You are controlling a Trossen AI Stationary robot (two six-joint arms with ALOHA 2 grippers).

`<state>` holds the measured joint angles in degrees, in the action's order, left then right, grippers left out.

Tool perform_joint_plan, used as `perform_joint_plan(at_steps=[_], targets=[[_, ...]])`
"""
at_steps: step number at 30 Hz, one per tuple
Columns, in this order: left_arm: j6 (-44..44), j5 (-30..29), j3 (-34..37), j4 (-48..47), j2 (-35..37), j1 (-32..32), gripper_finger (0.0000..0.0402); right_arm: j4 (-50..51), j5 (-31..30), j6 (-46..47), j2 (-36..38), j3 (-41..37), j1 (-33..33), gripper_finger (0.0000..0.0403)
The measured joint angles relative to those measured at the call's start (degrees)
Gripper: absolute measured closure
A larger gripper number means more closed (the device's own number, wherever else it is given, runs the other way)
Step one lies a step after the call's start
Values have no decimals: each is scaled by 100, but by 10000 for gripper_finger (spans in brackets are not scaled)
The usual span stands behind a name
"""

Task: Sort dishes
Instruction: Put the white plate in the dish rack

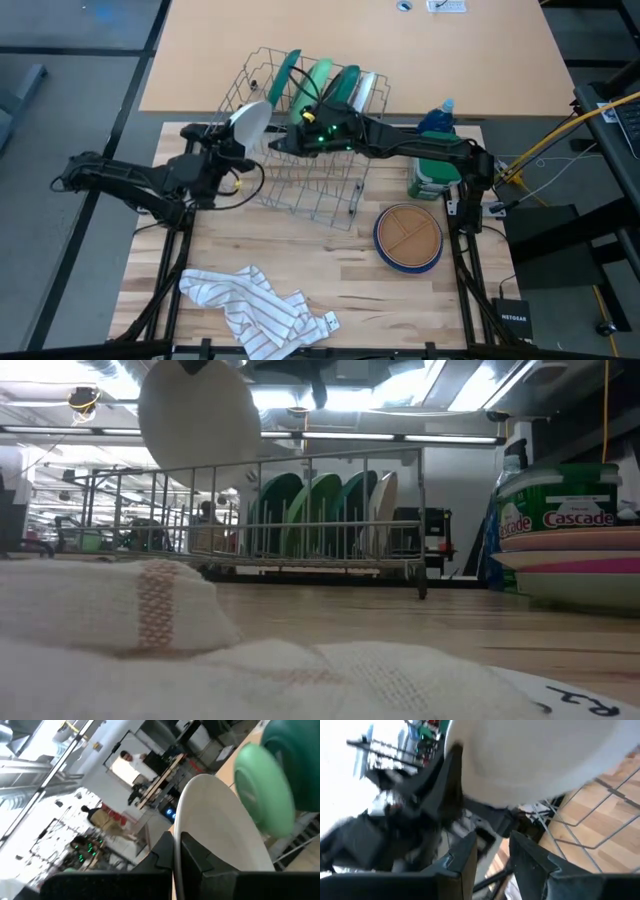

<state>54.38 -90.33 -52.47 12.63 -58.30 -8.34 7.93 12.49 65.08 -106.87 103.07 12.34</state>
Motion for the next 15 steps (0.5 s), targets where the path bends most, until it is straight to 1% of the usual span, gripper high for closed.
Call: perform_joint_plan(at_steps=[4, 7, 12, 15], targets=[[-14, 113, 0, -5, 0, 318, 401, 78, 419, -261, 0, 0, -1, 286], [-59, 168, 0, -3, 0, 554, 401, 302, 613, -408, 0, 0, -1, 286], [-320, 270, 0, -20, -10, 873, 401, 654, 676, -865, 0, 0, -3, 286], [-497, 359, 0, -76, -56, 1045, 401, 719, 834, -1121, 0, 0, -3, 286]])
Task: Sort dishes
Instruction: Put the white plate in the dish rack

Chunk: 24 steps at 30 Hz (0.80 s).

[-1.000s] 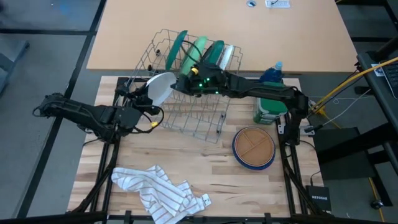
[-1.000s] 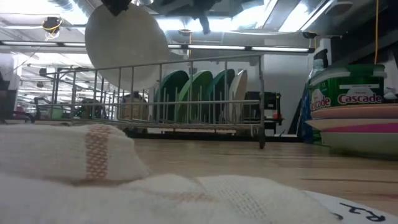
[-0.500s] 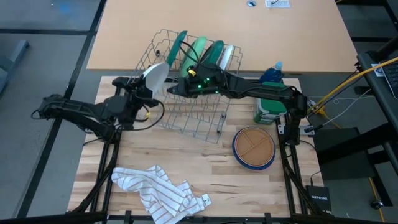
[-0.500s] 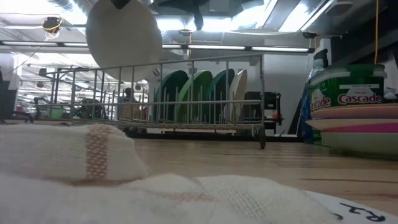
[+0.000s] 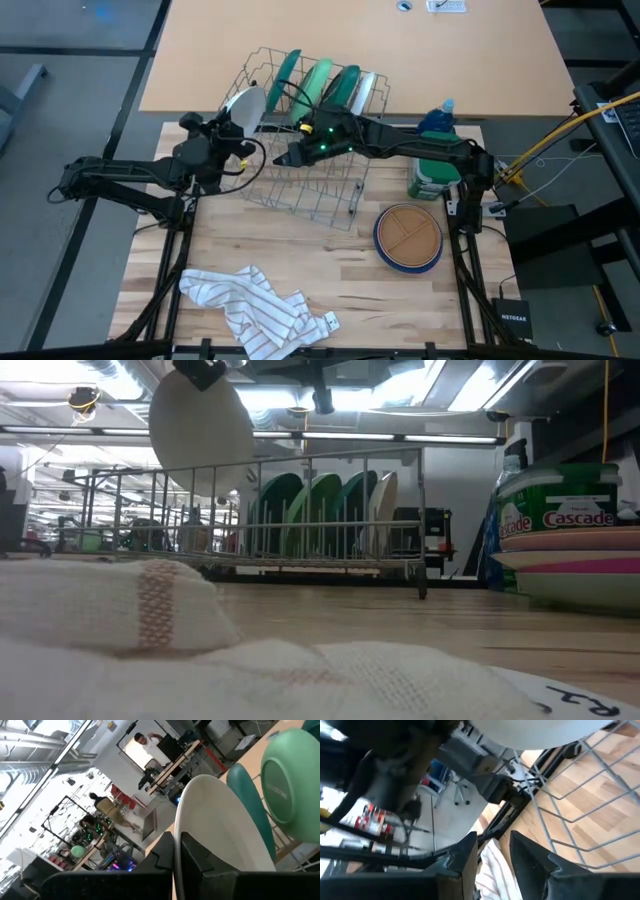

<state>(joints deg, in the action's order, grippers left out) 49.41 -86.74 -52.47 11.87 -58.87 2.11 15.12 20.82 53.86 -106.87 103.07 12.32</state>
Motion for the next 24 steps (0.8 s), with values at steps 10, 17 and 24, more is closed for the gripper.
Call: perform_joint_plan(at_steps=[10, 17, 24], targets=[[-1421, 12, 2, -1337, -192, 279, 401, 40, 430, -498, 4, 0, 0, 286], [-1895, -7, 160, -1647, -455, 293, 401, 63, 535, -786, 3, 0, 2, 286], [-2240, -57, 175, -1743, -840, 195, 401, 152, 555, -789, 4, 0, 2, 286]])
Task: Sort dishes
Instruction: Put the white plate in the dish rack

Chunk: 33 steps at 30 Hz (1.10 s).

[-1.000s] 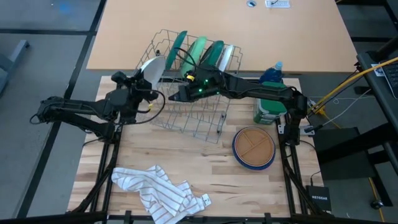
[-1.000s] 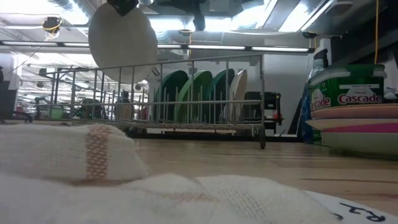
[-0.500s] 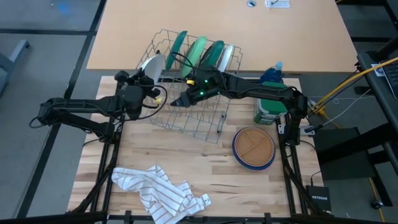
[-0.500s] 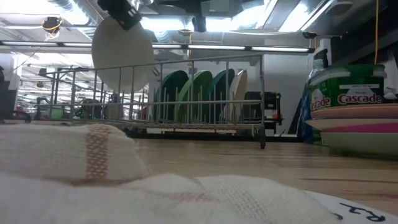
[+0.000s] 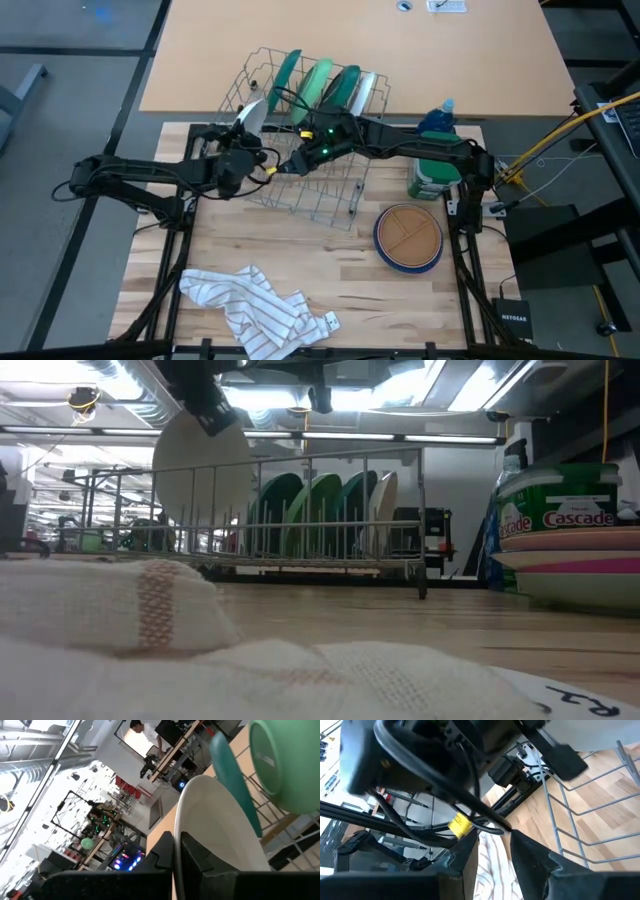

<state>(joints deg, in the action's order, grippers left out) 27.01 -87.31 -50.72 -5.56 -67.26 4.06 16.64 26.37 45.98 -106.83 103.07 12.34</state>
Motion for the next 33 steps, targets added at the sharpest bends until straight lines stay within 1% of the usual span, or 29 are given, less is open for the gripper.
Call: perform_joint_plan(at_steps=[8, 11, 16, 25, 29, 33], targets=[[-370, -25, 0, -144, -569, -163, 401, 37, 22, -2, 0, 0, 2, 286], [-608, -13, 0, -332, -768, -219, 394, 45, 26, 0, 0, 0, 2, 286], [-1072, -11, 0, -637, -1027, -297, 380, 42, 248, 9, 0, 0, 9, 286], [-1827, 11, 0, -895, -1139, -392, 376, 20, 679, 47, 0, 0, 11, 286], [-1891, 92, 0, -895, -1139, -435, 375, 14, 863, 224, 0, 0, 9, 286], [-2001, 256, 0, -887, -1139, -475, 375, 15, 904, 339, 0, 0, 9, 286]])
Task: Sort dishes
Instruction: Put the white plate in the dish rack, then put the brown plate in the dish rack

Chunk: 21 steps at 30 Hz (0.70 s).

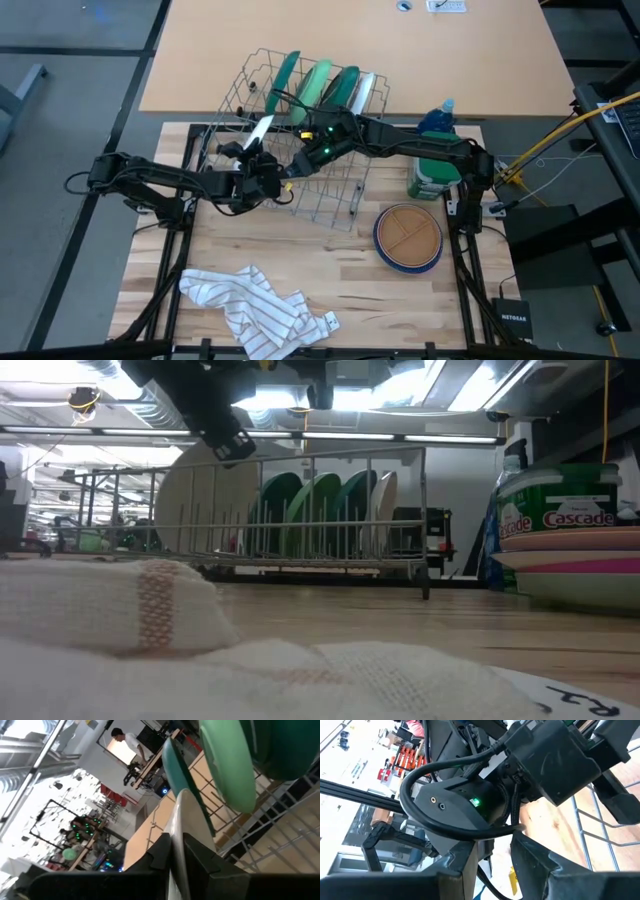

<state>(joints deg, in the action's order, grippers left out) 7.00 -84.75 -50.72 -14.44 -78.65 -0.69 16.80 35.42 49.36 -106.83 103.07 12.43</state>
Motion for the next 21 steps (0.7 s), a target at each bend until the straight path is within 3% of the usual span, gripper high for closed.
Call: perform_joint_plan(at_steps=[4, 14, 21], targets=[[-160, 139, 0, 13, 0, -15, 360, 0, 18, 7, 0, 0, -2, 286], [-359, 223, 0, 71, 31, -97, 248, 7, 86, 7, 0, 0, -2, 286], [-466, 203, -2, 426, 260, -469, 234, -9, 563, 5, 2, 0, 147, 286]])
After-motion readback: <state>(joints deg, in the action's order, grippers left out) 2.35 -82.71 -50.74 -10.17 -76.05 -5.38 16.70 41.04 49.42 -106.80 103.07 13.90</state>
